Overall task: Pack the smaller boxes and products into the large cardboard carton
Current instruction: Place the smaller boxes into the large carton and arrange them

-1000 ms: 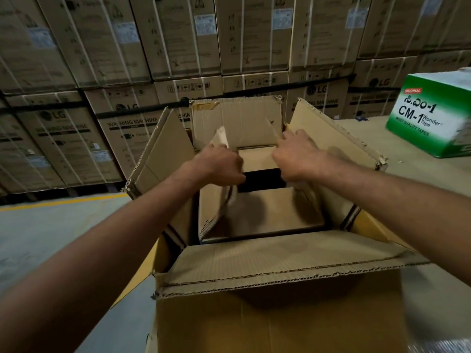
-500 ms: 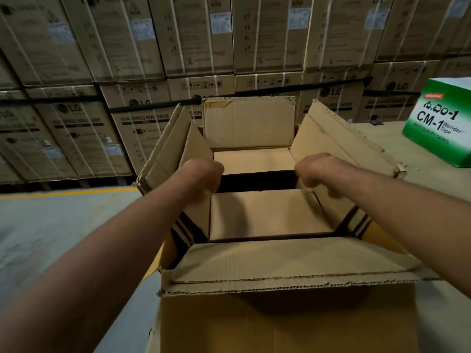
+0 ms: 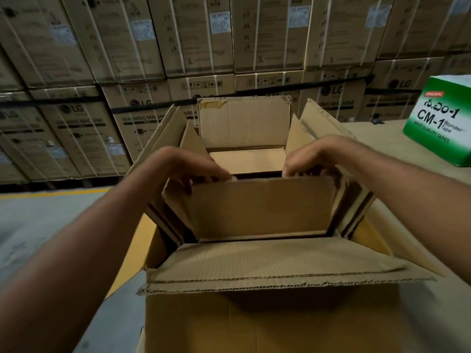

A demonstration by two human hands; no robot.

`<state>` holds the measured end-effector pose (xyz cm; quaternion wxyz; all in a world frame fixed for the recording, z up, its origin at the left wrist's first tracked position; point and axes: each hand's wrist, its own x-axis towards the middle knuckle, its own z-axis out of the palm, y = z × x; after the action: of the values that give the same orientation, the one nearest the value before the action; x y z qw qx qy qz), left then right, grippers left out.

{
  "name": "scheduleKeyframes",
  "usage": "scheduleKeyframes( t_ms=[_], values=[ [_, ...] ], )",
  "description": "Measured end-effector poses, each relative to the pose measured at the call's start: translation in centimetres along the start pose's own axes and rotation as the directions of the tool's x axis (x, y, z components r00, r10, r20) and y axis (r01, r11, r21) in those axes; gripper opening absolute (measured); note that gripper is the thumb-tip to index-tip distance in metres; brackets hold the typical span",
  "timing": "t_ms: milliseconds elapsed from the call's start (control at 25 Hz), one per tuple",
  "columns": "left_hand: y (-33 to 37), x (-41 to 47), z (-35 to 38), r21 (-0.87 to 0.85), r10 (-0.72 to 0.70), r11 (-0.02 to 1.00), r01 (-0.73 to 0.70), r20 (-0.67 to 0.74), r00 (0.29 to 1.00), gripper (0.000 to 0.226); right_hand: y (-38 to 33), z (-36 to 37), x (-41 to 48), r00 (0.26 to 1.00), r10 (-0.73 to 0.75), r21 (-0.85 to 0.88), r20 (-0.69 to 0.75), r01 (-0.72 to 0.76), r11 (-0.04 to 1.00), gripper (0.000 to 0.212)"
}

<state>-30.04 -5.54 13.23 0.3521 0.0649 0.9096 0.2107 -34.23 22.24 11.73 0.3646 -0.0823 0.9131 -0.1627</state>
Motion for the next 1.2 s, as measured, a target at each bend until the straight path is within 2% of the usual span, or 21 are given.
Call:
scheduleKeyframes(
  t_ms=[80,120,160,240,320,400,480,560,680,840,960,1000,1080,1200],
  values=[
    [0.0,-1.9,0.7,0.215,0.015,0.974,-0.069,0.242,0.970,0.047,0.5,1.1,-1.8,0.953,-0.003,-0.013,0.302,0.007,1.000,0.028],
    [-0.2,-2.0,1.8,0.338,0.005,0.934,-0.117,0.313,0.950,0.058,0.6,2.2,-2.2,0.927,0.015,-0.055,0.376,0.006,0.998,0.035],
    [-0.5,-1.6,3.2,0.434,-0.022,0.890,-0.138,0.344,0.939,0.068,0.7,3.5,-2.2,0.915,0.051,-0.115,0.400,-0.005,0.993,0.045],
    [-1.5,0.2,5.5,0.508,-0.076,0.853,-0.122,0.352,0.933,0.080,0.9,5.6,-1.7,0.911,0.132,-0.235,0.390,-0.040,0.971,0.066],
    [-2.4,1.2,6.1,0.440,-0.094,0.894,-0.087,0.374,0.923,0.095,0.8,6.0,-1.0,0.908,0.190,-0.256,0.375,-0.095,0.962,0.077],
    [-1.9,1.5,5.2,0.377,-0.062,0.922,-0.088,0.369,0.927,0.109,0.3,5.0,-0.2,0.912,0.228,-0.271,0.341,-0.137,0.953,0.073],
    [-0.4,2.6,4.1,0.389,-0.026,0.916,-0.094,0.292,0.956,0.105,-0.6,3.8,1.6,0.950,0.236,-0.281,0.206,-0.174,0.944,0.065],
    [1.0,5.2,3.5,0.420,-0.010,0.906,-0.046,0.130,0.991,0.093,-1.4,3.2,4.7,0.980,0.200,-0.304,-0.023,-0.197,0.932,0.063],
    [0.9,10.4,3.2,0.534,-0.030,0.842,0.077,-0.097,0.995,0.079,-1.5,3.6,9.5,0.962,0.082,-0.418,-0.262,-0.189,0.889,0.064],
    [-1.5,16.7,3.1,0.458,-0.073,0.878,0.142,-0.164,0.984,0.081,-0.1,4.5,15.0,0.973,0.036,-0.333,-0.230,-0.113,0.936,0.088],
    [-2.7,19.6,3.4,0.420,-0.065,0.895,0.150,-0.211,0.975,0.099,1.9,4.4,17.4,0.958,0.025,-0.233,-0.285,-0.095,0.968,0.092],
    [-2.9,20.1,3.5,0.402,-0.043,0.905,0.142,-0.245,0.968,0.104,2.4,4.1,17.6,0.936,-0.001,-0.223,-0.351,-0.083,0.971,0.090],
    [-3.1,20.5,2.9,0.341,0.030,0.933,0.114,-0.391,0.920,0.106,3.3,2.9,17.3,0.836,-0.104,-0.279,-0.539,-0.061,0.958,0.087],
    [-3.4,21.0,0.6,0.323,0.151,0.943,0.080,-0.630,0.761,0.112,3.6,-0.1,16.6,0.614,-0.184,-0.275,-0.768,-0.057,0.960,0.100]
  ],
)
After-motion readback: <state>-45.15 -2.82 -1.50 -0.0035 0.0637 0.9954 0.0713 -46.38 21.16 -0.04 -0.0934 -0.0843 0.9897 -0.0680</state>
